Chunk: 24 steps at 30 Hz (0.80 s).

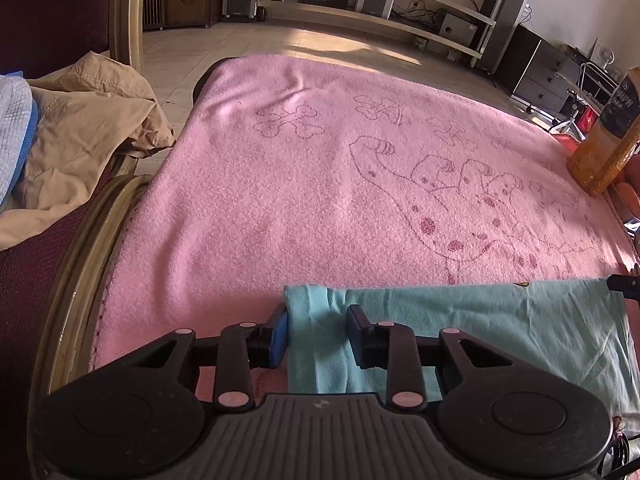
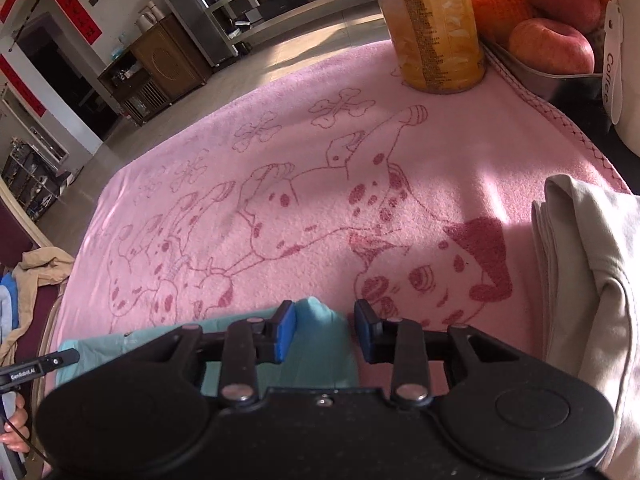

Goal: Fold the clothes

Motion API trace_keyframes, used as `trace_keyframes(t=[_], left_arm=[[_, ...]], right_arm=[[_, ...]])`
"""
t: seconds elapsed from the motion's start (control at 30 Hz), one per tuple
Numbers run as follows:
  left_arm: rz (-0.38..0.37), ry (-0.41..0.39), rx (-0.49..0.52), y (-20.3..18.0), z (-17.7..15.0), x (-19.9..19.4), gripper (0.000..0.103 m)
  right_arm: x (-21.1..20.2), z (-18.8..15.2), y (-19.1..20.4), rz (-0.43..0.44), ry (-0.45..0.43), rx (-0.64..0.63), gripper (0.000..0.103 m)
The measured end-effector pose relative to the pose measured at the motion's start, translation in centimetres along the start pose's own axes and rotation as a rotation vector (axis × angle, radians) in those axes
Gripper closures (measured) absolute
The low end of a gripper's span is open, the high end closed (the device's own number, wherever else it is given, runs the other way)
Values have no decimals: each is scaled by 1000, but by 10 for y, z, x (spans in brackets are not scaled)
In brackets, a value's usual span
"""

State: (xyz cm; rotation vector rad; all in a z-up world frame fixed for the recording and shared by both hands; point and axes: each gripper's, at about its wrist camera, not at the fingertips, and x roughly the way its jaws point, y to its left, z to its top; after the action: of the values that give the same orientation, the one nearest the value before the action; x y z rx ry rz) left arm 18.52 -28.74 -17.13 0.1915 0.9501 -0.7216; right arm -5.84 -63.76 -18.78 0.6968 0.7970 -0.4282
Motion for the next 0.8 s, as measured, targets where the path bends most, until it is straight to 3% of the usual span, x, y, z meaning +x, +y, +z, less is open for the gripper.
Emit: trace_keyframes(t=[0.03,0.1,0.17,0.2,0.47,0.63,0.8], left_arm=[[1,-6,4,0,-1,-1,89],[-3,-13,-7,1,-1,-1,98],[7,-28,-7,0,-1,-3,99],[22,-47,11,-4,0,-5,99],[121,-178,174,-29,10,-14,99],[170,-155,200,-30,10,11,96],[235,-126,171,-24,13,14,79]], right_arm=[[0,0,0,-3,-2,3,74],[0,0,-2,-9,-7,11,79],[1,1,-3,-10,-13,19,85],[1,1,-2,-16,-21,10,94],[-18,7,23,-120,-164,-124,98],[-7,13,10,-180,-190,-85,101],[2,18,-22,-253,-170,56,102]])
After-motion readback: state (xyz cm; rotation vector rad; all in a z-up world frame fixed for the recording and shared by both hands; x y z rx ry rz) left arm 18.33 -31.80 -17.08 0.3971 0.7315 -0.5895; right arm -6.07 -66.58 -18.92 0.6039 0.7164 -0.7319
